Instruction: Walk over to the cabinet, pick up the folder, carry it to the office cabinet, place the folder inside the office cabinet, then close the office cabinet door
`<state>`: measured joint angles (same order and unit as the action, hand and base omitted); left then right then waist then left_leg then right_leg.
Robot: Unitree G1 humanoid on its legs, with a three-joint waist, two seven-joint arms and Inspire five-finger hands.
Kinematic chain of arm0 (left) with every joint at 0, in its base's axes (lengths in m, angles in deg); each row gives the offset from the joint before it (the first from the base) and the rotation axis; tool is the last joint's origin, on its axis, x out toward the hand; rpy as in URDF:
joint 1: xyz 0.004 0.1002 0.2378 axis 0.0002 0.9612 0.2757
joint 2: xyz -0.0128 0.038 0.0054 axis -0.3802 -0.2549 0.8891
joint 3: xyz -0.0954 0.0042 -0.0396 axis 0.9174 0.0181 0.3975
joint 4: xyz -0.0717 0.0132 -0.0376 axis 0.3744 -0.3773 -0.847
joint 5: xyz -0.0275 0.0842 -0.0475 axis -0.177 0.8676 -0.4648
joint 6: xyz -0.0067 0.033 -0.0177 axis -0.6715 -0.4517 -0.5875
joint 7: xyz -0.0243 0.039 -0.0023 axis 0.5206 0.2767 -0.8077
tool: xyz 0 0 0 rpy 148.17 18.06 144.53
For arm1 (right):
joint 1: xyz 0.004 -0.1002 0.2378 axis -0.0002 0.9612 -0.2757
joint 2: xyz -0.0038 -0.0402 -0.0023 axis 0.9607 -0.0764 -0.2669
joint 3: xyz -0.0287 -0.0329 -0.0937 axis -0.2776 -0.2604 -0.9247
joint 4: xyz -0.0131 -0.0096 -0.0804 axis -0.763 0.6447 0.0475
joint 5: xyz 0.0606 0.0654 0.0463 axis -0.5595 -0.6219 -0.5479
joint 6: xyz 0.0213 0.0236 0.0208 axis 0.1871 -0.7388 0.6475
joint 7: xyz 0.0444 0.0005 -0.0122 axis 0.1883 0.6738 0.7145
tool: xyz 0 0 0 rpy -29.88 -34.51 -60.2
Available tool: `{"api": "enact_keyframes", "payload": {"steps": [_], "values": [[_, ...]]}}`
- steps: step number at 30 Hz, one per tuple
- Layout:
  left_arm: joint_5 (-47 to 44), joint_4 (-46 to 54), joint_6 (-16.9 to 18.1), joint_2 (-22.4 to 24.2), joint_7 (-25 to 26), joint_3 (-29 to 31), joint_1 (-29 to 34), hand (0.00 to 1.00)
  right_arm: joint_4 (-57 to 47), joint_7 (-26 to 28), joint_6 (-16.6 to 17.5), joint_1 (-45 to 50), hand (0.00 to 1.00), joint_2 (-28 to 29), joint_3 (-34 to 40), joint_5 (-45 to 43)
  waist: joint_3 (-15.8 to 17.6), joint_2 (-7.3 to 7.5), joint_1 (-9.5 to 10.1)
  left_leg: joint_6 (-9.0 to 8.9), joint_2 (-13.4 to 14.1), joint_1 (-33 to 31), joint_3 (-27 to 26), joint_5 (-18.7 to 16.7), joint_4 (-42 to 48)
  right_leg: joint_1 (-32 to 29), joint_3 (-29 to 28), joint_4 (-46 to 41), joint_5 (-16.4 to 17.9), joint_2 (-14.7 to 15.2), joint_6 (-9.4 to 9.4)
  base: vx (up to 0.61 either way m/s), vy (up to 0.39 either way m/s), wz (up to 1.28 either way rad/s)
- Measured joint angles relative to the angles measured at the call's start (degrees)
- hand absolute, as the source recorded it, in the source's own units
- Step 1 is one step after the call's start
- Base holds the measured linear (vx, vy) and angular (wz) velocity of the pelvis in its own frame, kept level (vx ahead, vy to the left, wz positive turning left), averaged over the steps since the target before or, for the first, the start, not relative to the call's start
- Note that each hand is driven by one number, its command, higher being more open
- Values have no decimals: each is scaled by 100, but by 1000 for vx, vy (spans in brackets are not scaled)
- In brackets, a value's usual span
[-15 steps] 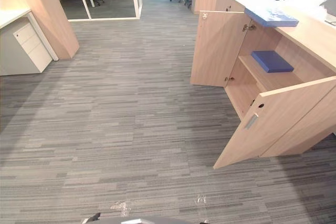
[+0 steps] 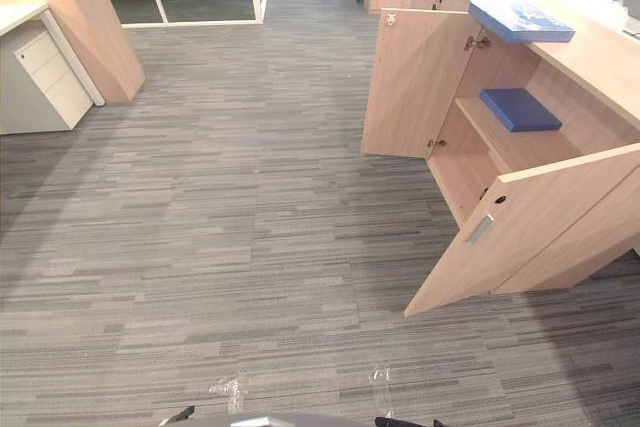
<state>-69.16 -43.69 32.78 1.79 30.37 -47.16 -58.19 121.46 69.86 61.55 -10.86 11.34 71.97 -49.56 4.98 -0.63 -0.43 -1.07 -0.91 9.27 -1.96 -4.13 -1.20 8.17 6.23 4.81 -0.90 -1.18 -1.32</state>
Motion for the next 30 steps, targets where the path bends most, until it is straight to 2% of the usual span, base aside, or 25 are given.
{"api": "enact_keyframes", "payload": {"steps": [13, 15, 16, 18, 19, 20, 21, 22, 23, 24, 26, 27, 29, 30], "values": [[237, -14, 82, -31, 16, -111, -136, 100, -3, 2, 0, -71, 100, -17, 4, 0, 145, -3, -10, 51, 31, -240, 21, 96, -172, -309, 32, 5, -9, -43, 13, -11, -3, 0], [237, -4, 82, -41, 32, -84, -161, 100, 0, 3, 0, -95, 100, 11, 120, 0, 184, 32, -11, -13, 54, -254, -7, 52, -121, -308, 38, 2, -3, -60, 21, 20, -15, -5], [224, 8, 82, -57, 40, 4, -184, 100, -1, -3, 1, -123, 100, 79, 240, -13, 209, 88, -10, -145, 59, -383, -21, -88, 135, -313, 39, 0, 13, -54, 43, 16, -17, -4], [193, 103, 80, -50, 49, 213, -197, 100, -2, -2, 27, -158, 100, 152, 403, -47, 270, 162, -13, -236, 89, -719, -87, -437, 900, -298, 36, -11, 84, -54, 154, 0, 0, 0], [123, 179, 85, -14, 38, 382, -195, 100, -6, -11, 36, -171, 100, 198, 537, -113, 328, 172, -2, -336, 142, -978, -166, -661, 1590, -261, 36, -53, 129, -65, 219, 0, 0, 0], [-49, 347, 84, 108, 27, 718, -175, 100, -61, -27, 33, -153, 100, 223, 660, -241, 439, 148, 16, -387, 289, -1404, -341, -858, 2834, -121, 48, -141, 242, -99, 310, 44, -10, 2], [-160, 559, 95, 275, 14, 1011, -141, 100, -238, -41, 33, -77, 100, 210, 661, -240, 525, 48, 24, -363, 559, -1913, -525, -829, 4182, 43, 45, -238, 402, -180, 401, 63, -6, 2], [-279, 701, 133, 350, 13, 1162, -129, 100, -373, -55, 42, 6, 100, 196, 654, -235, 556, -27, 37, -254, 785, -2282, -613, -786, 5052, 161, 38, -334, 505, -258, 472, 124, 1, 1], [-407, 836, 196, 412, 11, 1249, -65, 100, -434, -111, 45, 50, 100, 207, 647, -235, 560, -51, 38, -194, 1002, -2591, -706, -921, 5604, 261, 32, -477, 671, -250, 490, 134, -2, 0], [-469, 905, 210, 421, 18, 1266, -52, 100, -442, -123, 43, 62, 100, 216, 643, -235, 551, -33, 44, -195, 1063, -2725, -750, -962, 5651, 288, 33, -531, 741, -203, 467, 188, 6, -3], [-573, 1000, 271, 459, 31, 1250, -67, 100, -443, -126, 43, 55, 100, 222, 646, -232, 535, 4, 61, -179, 1177, -3065, -873, -975, 5177, 323, -8, -628, 848, -18, 319, 250, 71, -7], [-654, 1009, 278, 455, 33, 1245, -104, 100, -444, -128, 39, 25, 100, 223, 650, -232, 534, 9, 77, -186, 1155, -3269, -879, -959, 4596, 340, -40, -625, 918, 149, 212, 365, 174, -10], [-698, 1014, 278, 448, 62, 1220, -156, 100, -436, -127, 10, 15, 100, 220, 656, -231, 539, 19, 77, -273, 1046, -3459, -856, -730, 3518, 440, -54, -598, 1122, 440, 77, 378, 219, -5], [-700, 1010, 289, 404, 143, 1059, -156, 100, -373, -124, -11, 10, 100, 201, 669, -231, 538, 17, 79, -372, 934, -3432, -764, -314, 2372, 592, -53, -612, 1381, 679, -119, 435, 297, -4]]}}
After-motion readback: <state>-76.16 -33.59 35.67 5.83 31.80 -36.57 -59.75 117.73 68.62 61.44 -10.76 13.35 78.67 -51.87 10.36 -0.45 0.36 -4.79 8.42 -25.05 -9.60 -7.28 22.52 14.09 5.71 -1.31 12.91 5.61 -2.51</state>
